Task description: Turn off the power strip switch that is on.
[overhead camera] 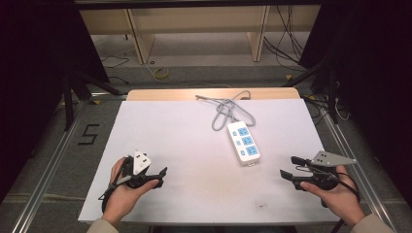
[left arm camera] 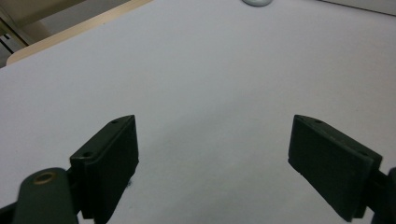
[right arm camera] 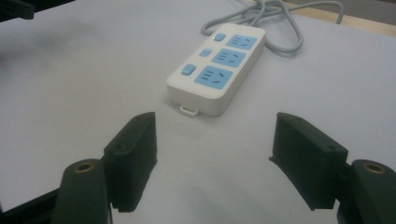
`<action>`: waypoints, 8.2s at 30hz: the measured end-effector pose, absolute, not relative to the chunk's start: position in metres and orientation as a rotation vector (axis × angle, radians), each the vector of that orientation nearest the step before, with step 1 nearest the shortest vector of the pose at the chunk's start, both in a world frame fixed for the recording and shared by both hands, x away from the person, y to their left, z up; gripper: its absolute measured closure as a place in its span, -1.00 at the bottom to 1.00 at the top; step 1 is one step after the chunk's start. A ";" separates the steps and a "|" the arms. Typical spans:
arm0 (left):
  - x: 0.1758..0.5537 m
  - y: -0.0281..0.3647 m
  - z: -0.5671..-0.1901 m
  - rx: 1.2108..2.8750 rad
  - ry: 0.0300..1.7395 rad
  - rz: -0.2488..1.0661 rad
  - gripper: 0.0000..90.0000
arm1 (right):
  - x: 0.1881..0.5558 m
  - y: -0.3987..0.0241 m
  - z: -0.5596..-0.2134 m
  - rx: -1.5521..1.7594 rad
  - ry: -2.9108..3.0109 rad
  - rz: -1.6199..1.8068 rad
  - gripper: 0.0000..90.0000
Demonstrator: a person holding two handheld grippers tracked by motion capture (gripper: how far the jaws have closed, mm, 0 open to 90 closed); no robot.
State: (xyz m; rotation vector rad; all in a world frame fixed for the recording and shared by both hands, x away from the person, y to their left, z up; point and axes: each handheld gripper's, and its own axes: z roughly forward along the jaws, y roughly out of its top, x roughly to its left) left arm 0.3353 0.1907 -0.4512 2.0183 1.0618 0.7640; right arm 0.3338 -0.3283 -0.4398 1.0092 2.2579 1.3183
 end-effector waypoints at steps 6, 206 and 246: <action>0.334 0.191 -0.451 2.029 1.054 0.767 -0.65 | 0.332 -0.327 -0.438 1.003 2.256 1.315 -0.20; 0.334 0.177 -0.453 2.096 0.976 0.753 -0.64 | 0.481 -0.170 -0.431 1.100 2.551 0.805 1.00; 0.334 0.177 -0.453 2.094 0.976 0.754 -0.64 | 0.489 -0.166 -0.440 1.159 2.610 0.716 1.00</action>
